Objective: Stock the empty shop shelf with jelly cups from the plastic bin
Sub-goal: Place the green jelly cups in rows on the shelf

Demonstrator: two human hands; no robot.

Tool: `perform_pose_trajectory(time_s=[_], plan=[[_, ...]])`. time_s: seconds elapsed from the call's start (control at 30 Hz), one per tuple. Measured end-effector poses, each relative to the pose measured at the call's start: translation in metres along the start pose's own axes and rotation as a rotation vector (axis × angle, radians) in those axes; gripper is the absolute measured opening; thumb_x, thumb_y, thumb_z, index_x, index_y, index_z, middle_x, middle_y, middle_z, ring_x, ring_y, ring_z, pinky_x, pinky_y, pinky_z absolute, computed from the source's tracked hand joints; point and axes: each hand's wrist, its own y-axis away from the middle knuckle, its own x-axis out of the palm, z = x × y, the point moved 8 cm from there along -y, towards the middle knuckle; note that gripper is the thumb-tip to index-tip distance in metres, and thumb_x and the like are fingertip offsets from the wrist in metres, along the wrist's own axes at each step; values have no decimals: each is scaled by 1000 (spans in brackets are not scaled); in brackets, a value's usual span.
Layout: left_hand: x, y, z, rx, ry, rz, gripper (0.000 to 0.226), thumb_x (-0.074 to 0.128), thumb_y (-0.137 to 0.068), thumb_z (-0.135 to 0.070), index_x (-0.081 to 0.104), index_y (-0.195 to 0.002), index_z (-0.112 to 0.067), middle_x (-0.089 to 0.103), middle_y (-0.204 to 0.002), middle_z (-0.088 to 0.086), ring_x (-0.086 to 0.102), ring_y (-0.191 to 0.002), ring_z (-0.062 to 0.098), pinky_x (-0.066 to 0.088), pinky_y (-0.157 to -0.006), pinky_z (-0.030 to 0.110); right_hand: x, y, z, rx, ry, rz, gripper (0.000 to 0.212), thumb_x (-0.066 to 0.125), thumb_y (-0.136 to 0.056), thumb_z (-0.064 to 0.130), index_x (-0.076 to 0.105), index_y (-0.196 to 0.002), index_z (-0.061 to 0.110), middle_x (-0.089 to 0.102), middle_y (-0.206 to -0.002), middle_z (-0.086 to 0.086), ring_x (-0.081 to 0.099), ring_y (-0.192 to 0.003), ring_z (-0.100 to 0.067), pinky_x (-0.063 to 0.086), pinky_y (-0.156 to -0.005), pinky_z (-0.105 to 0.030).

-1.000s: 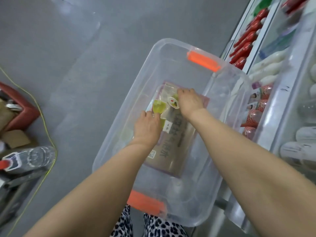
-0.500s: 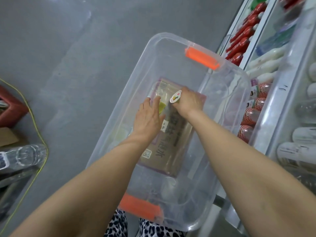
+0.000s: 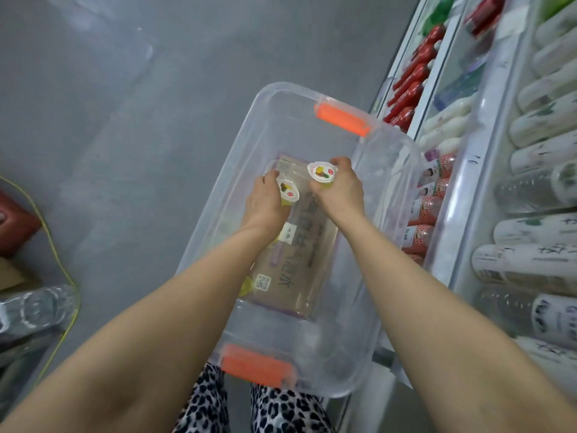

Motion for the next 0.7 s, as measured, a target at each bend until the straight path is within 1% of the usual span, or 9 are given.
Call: perform_pose_trajectory(time_s=[0.1,0.23,0.3,0.4,0.47,0.53,0.6,0.63,0.7], plan=[[-16,16,-9,50,16,2,59,72,-81,-18,45,-134,-20,47,-131,6,51,-116,30,41,-95,37,-20,18,5,-9,-40,-44,49,70,-78,31,48,-120,18,63,-113,-3,58,-104,-26,39,-76,-28],[-41,39,-26,163,49,-21,52,75,-76,-16,53,-123,-20,54,-120,5,55,-109,27,39,-83,31,-53,52,14,-45,-87,-135,48,72,-78,30,48,-117,18,62,-113,-2,59,-100,-22,40,-76,-28],[-52,53,-35,235,75,-13,50,77,-74,-16,55,-120,-18,57,-115,4,55,-107,25,40,-81,30,-68,73,17,-64,-89,-190,49,73,-77,31,49,-118,18,62,-112,-1,59,-100,-21,42,-78,-29],[-60,73,-44,328,112,47,51,81,-71,-18,57,-116,-17,57,-111,0,57,-103,22,39,-76,27,-87,113,19,-69,-88,-278,49,74,-77,34,52,-118,17,63,-112,0,59,-101,-20,46,-83,-32],[-65,90,-50,411,97,88,51,82,-70,-17,59,-115,-16,59,-111,1,57,-102,20,34,-73,23,-97,145,18,-47,-84,-352,48,74,-77,41,53,-115,20,64,-109,2,61,-98,-19,49,-81,-35],[-70,110,-57,502,61,133,51,82,-70,-17,60,-116,-14,63,-111,2,59,-100,19,35,-72,22,-106,182,18,-25,-74,-422,45,73,-78,44,54,-111,21,64,-105,3,61,-93,-18,51,-78,-37],[-76,130,-61,595,27,166,52,83,-69,-19,62,-116,-14,66,-110,2,62,-100,21,45,-79,27,-112,220,19,-17,-55,-480,46,73,-79,41,54,-115,19,64,-108,1,61,-95,-19,48,-78,-35],[-79,141,-62,635,24,185,52,83,-68,-21,62,-115,-14,67,-109,3,63,-100,22,49,-84,33,-115,239,19,-20,-43,-514,48,73,-79,40,54,-117,17,64,-110,0,61,-97,-21,47,-79,-33],[-87,163,-66,730,-1,218,54,84,-66,-23,62,-115,-16,68,-108,3,64,-99,24,52,-87,41,-120,277,19,-13,-25,-583,51,74,-79,38,55,-120,15,65,-111,-2,61,-99,-23,43,-76,-29]])
